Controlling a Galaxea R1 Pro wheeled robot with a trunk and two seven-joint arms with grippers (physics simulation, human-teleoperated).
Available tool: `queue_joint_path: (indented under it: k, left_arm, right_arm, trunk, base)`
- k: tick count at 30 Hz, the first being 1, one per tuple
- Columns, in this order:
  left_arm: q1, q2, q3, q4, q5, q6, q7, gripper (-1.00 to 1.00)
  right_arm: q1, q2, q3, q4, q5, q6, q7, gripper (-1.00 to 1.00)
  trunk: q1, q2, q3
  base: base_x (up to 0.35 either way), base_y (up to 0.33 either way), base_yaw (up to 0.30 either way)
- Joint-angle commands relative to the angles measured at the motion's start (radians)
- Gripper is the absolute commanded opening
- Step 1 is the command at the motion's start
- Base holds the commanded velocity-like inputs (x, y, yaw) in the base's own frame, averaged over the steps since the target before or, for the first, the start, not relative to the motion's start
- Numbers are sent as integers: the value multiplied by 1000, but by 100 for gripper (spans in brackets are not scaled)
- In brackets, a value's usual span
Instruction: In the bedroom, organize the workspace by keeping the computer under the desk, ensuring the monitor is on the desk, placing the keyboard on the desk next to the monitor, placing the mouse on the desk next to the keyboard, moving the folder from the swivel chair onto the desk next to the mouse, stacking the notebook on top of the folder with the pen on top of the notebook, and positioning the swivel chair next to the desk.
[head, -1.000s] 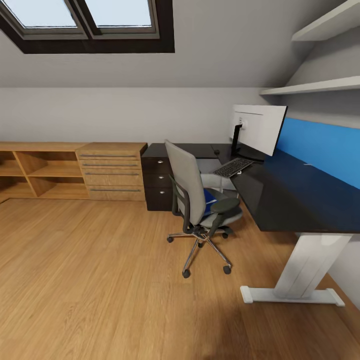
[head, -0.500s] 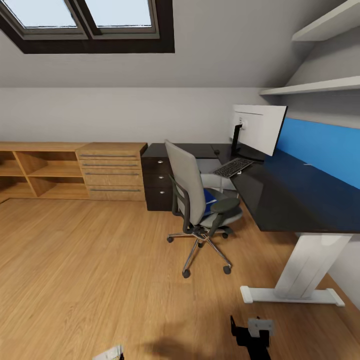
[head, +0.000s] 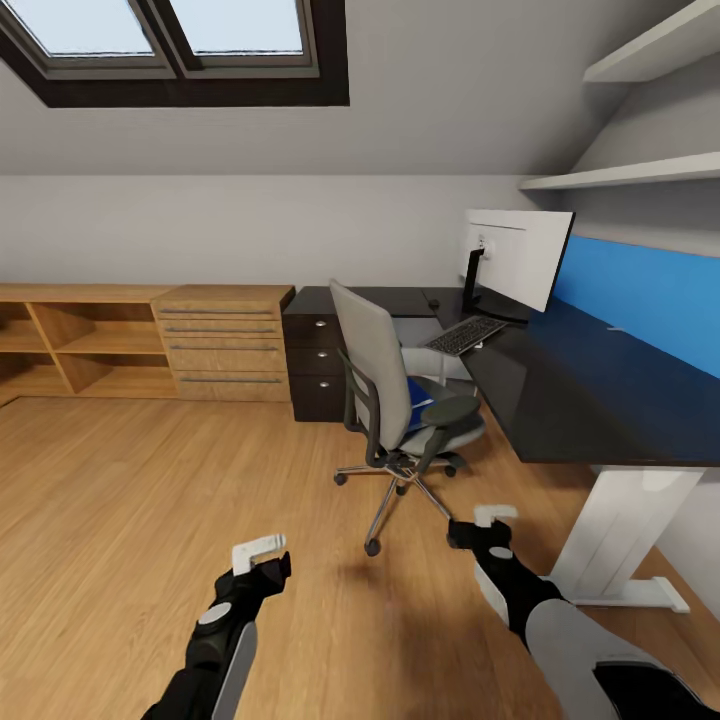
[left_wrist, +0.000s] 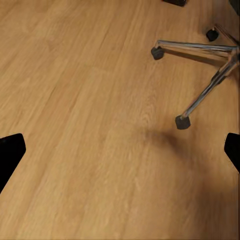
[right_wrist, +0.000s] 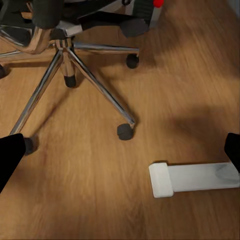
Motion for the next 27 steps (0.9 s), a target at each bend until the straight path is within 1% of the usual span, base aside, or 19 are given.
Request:
queue_joint_path:
  k: [1,5,6,9,10,11,12,13,15,16,18,19,27]
  left_arm:
    - [-3,0,-4,-5,10,9,8,100]
    - [-8,0,-12,-20,9,22,7,100]
    - [11,0,-16,-75,8,26,6,100]
    - [53,0,-27,-149,8,27,4,100]
    - [92,0,-45,-197,8,26,2,100]
    - [174,0,-101,-251,6,23,2,100]
    - [186,0,-112,-258,6,23,2,100]
    - [204,0,-135,-269,6,21,3,100]
    - [215,0,-164,-275,6,14,5,100]
    - [227,5,-229,-282,5,-9,9,100]
    - [230,8,-248,-284,5,-19,11,100]
    - [233,11,-267,-286,5,-30,13,100]
    - [235,13,-279,-287,5,-36,14,100]
  right_arm:
    - [-10,1,-2,4,3,6,-4,100]
    - [-34,12,-4,12,4,27,-6,100]
    - [-40,18,-8,15,3,30,-6,100]
    - [-43,21,-10,17,2,25,-5,100]
    - [-44,21,-12,18,1,23,-5,100]
    - [-44,20,-17,17,-29,21,-6,100]
    - [-45,19,-19,16,-44,20,-5,100]
    - [-45,17,-21,14,-75,19,-3,100]
    - [-45,15,-21,13,-102,17,0,100]
    - [-43,13,-21,8,-128,16,11,100]
    - [-43,11,-21,5,-134,15,17,100]
    - [-42,6,-21,1,-141,16,22,100]
    - [-42,-1,-21,-2,-150,14,26,100]
  trunk:
    - [0,0,-1]
    - [0,0,-1]
    - [0,0,-1]
    - [0,0,-1]
    - [0,0,-1]
    - [0,0,-1]
    - [0,0,-1]
    - [0,0,-1]
    - [0,0,-1]
    - [4,-7,-4]
    - [11,-21,-10]
    - [15,-28,-14]
    - [46,-84,-39]
  base:
    - [0,0,0]
    - [0,0,0]
    - [0,0,0]
    - [0,0,0]
    - [0,0,0]
    - [0,0,0]
    - [0,0,0]
    - [0,0,0]
    - [0,0,0]
    - [0,0,0]
    - [0,0,0]
    - [0,0,0]
    - [0,0,0]
